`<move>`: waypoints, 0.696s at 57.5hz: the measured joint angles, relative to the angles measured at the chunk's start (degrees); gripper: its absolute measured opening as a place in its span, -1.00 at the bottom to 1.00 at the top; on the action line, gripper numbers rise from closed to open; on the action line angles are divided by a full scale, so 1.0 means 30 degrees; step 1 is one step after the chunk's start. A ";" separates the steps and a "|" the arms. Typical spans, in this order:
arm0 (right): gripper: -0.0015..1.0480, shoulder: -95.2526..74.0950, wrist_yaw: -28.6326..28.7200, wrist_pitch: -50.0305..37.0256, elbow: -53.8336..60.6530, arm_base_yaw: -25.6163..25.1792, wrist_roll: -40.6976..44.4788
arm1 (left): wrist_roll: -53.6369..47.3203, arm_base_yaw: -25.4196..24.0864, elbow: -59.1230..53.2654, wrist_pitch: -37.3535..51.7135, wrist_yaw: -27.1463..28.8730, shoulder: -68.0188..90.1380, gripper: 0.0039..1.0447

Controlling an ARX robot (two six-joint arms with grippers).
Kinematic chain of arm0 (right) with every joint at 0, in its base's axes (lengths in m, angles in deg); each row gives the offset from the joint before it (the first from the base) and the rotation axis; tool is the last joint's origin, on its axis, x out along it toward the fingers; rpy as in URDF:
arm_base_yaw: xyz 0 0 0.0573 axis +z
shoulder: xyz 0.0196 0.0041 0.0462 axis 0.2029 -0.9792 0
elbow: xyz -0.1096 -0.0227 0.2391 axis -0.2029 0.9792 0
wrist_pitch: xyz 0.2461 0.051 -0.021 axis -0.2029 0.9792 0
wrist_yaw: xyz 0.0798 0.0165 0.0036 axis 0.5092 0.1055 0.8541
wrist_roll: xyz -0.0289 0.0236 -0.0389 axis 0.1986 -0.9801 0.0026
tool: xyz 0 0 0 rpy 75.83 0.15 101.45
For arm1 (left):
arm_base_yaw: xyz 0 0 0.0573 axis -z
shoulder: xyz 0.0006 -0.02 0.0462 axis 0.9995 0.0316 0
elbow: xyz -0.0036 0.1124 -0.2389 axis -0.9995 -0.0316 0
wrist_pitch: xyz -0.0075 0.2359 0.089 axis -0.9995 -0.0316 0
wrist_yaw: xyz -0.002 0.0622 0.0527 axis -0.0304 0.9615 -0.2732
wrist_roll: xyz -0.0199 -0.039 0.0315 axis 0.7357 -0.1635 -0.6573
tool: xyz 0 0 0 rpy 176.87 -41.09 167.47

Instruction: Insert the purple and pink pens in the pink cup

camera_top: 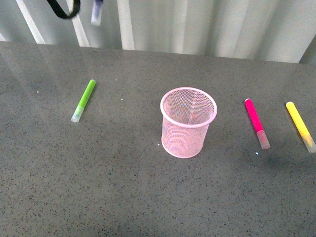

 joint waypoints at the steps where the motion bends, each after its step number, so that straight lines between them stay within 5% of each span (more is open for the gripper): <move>1: 0.86 0.0000 0.0000 0.0000 0.0000 0.0000 0.0000 | 0.0109 0.0000 -0.0240 0.0328 -0.0051 -0.0233 -0.78; 19: 0.86 0.0000 0.0000 0.0000 0.0000 0.0000 0.0000 | 0.5508 0.2419 -0.7832 0.8590 -0.0925 -0.3694 -0.78; 40: 0.86 0.0000 0.0000 0.0000 0.0000 0.0000 0.0000 | 0.8174 0.5428 -0.8568 1.3333 0.0889 0.0663 -0.78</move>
